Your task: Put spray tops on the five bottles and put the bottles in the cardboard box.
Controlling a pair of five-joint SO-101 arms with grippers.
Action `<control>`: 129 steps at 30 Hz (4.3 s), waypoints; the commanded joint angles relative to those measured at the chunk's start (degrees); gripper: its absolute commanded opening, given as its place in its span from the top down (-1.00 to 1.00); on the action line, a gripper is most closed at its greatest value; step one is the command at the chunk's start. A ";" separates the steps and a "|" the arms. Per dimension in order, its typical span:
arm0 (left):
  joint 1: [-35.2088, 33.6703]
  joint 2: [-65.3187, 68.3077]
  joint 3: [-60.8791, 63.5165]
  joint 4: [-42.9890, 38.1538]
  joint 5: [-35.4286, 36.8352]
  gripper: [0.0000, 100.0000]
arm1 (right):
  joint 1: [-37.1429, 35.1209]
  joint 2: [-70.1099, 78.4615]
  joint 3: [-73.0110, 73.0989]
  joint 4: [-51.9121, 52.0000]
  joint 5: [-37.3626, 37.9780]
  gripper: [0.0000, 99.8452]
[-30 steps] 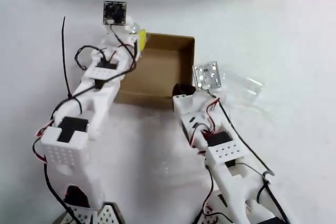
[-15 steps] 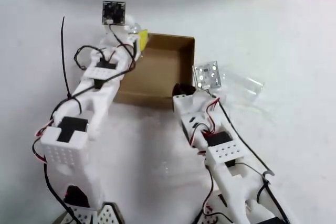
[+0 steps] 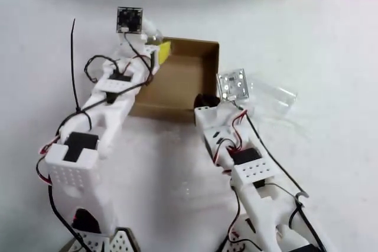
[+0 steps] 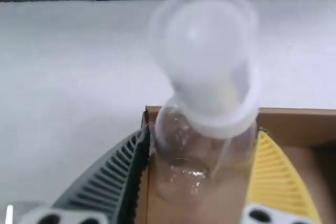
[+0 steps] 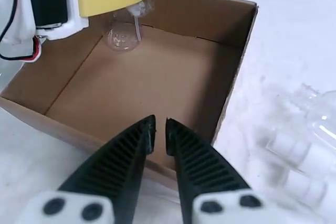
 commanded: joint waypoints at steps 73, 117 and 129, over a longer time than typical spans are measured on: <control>-11.12 -18.95 -9.76 40.97 -0.53 0.92 | -0.40 -0.04 -3.34 0.31 0.09 0.97; -30.02 52.09 -112.62 98.90 -25.58 0.93 | -0.40 -0.04 -3.34 0.04 0.09 0.97; -30.90 37.23 -91.34 103.03 -30.07 0.96 | -0.92 -0.04 -3.34 0.31 0.09 0.97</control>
